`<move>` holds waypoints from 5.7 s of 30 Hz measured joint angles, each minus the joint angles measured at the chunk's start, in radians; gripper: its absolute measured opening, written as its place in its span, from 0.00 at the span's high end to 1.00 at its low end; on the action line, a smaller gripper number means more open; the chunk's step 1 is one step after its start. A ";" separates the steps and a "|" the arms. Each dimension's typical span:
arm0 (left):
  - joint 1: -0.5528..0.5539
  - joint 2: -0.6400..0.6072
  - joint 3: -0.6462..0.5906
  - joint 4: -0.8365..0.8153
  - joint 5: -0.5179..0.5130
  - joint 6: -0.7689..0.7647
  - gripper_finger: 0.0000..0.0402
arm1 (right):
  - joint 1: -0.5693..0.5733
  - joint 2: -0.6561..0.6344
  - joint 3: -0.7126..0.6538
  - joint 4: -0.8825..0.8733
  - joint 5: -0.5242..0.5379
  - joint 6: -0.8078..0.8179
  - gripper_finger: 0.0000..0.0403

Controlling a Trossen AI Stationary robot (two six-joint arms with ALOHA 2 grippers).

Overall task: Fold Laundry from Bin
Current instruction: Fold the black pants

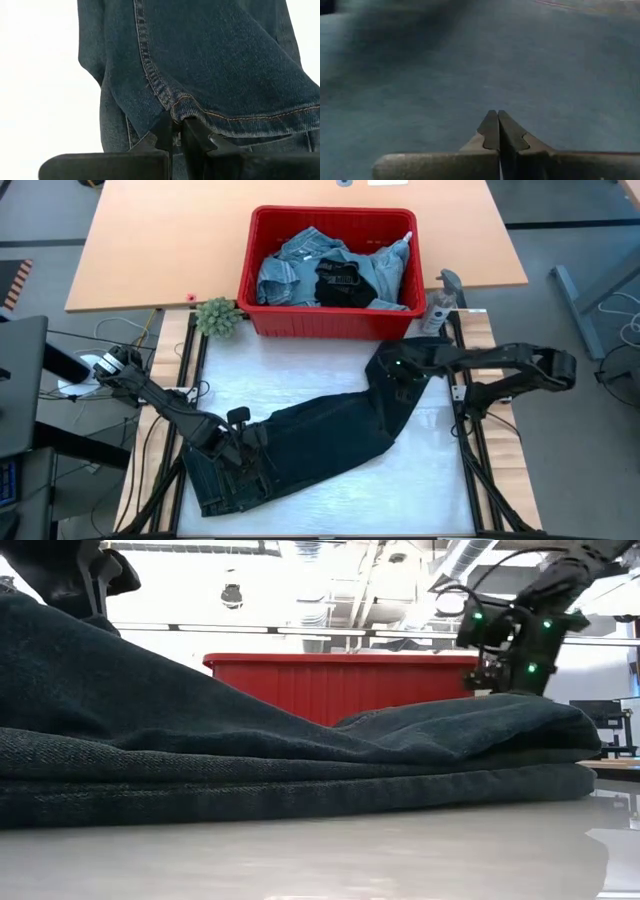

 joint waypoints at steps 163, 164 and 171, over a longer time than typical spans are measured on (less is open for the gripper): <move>-0.091 0.229 -0.234 0.856 0.243 -0.332 0.86 | 0.505 0.481 0.206 0.542 0.015 0.841 0.93; -0.100 0.229 -0.228 0.821 0.243 -0.350 0.87 | 0.505 0.482 0.206 0.540 0.016 0.840 0.94; -0.163 0.169 -0.179 0.636 0.244 -0.421 0.94 | 0.501 0.495 0.207 0.503 0.027 0.878 0.93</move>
